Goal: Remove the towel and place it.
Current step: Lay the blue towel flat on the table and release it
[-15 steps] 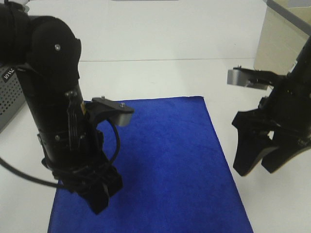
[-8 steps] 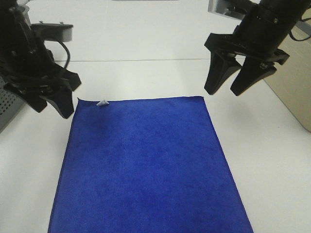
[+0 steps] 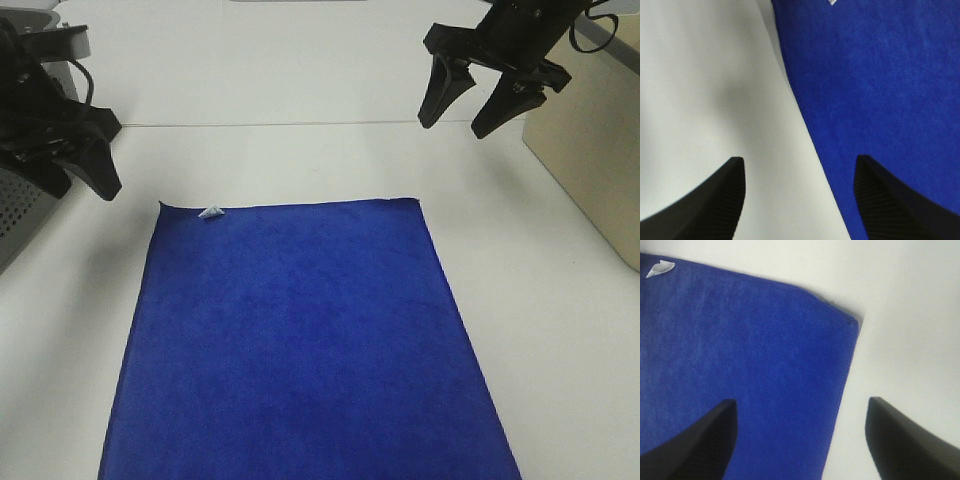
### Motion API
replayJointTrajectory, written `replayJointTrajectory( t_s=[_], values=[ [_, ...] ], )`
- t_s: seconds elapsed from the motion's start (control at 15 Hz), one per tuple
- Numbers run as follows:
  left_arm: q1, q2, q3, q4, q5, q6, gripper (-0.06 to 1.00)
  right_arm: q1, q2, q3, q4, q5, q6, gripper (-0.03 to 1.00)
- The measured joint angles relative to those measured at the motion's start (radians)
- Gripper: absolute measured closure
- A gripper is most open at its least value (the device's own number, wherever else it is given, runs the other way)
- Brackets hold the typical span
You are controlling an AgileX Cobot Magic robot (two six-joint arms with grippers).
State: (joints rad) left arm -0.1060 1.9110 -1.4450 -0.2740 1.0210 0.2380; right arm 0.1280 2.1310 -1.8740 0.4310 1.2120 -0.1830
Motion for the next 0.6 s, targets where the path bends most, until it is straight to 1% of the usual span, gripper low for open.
replayJointTrajectory(
  t_s=[0.07,0.13,0.2,0.4,0.53,0.6],
  values=[
    [0.0,0.047,-0.028,-0.007,-0.021,0.007,0.35,0.0,0.027,-0.005,0.0,0.0,-0.004,0.2],
    [0.0,0.09,-0.063,-0.009,-0.042,0.01,0.35,0.0,0.052,-0.006,0.0,0.0,-0.018,0.18],
    [0.0,0.137,-0.1,-0.011,-0.064,0.011,0.35,0.0,0.076,-0.009,0.0,0.001,-0.026,0.18],
    [0.0,0.245,-0.178,-0.014,-0.085,0.009,0.35,-0.001,0.152,-0.014,0.0,0.001,-0.053,0.17],
    [0.0,0.27,-0.182,0.006,-0.136,-0.028,0.35,-0.002,0.191,-0.019,-0.001,0.0,-0.061,0.17],
    [0.0,0.271,-0.182,0.011,-0.144,-0.054,0.35,-0.002,0.207,-0.019,-0.005,0.0,-0.064,0.17]
  ],
)
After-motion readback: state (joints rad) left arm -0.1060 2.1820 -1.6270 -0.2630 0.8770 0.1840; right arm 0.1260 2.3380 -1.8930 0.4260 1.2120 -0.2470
